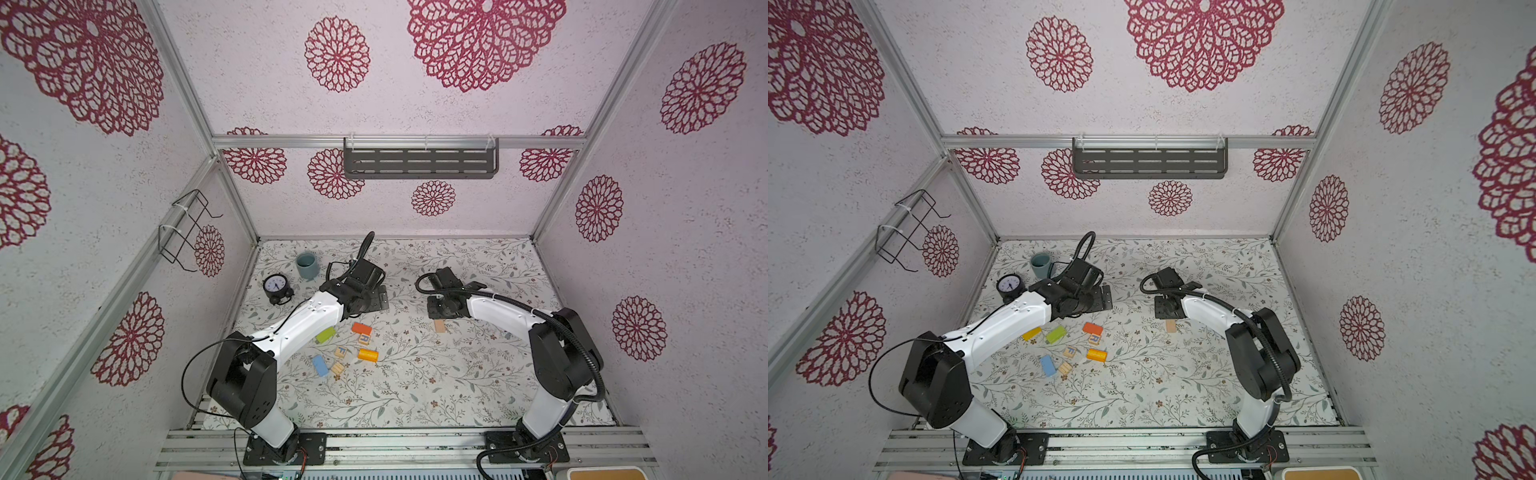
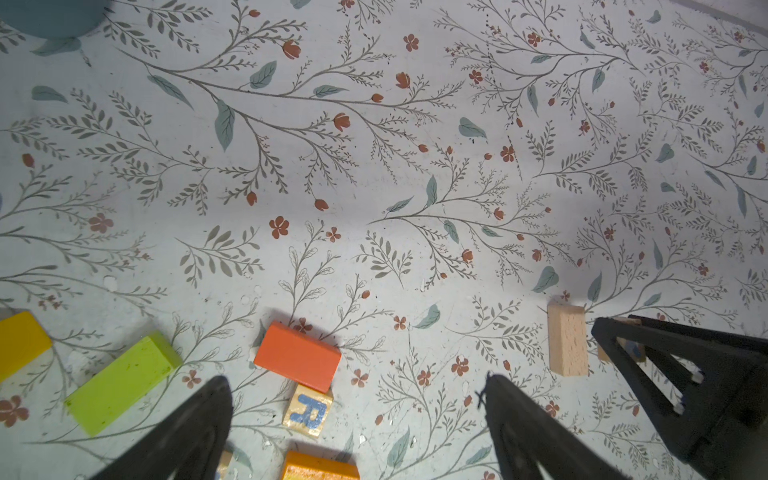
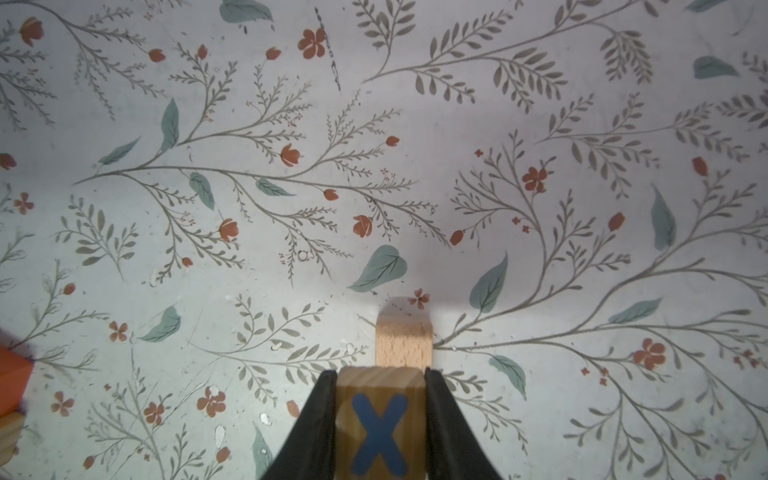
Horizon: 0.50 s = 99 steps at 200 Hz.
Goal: Build the wood block tower
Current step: 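Carry the X block to the standing wooden block and lower it on top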
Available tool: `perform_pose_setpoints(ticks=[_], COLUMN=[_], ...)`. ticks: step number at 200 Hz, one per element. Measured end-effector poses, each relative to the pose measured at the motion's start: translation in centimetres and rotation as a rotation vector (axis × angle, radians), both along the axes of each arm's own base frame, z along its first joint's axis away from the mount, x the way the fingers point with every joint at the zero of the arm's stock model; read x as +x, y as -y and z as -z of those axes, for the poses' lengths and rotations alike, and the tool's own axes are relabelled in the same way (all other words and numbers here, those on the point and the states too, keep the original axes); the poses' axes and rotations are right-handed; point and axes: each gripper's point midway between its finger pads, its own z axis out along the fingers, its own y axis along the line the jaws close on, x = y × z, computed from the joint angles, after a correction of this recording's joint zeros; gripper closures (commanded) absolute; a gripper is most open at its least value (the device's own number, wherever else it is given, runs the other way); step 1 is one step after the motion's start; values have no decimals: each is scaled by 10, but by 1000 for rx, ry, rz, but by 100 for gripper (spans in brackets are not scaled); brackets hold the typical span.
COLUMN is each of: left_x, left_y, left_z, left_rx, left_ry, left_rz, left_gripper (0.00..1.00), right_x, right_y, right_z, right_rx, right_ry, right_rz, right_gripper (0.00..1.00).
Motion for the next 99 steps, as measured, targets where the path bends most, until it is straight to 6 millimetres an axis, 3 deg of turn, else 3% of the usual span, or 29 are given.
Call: perform_pose_setpoints(ticks=[99], left_x=[0], left_y=[0], left_z=[10], left_rx=[-7], left_ry=[-18], left_rz=[2], left_gripper=[3], right_x=[6], right_y=[4], right_z=[12], right_rx=[-20], right_ry=[-22], right_rz=[-2], right_gripper=[71])
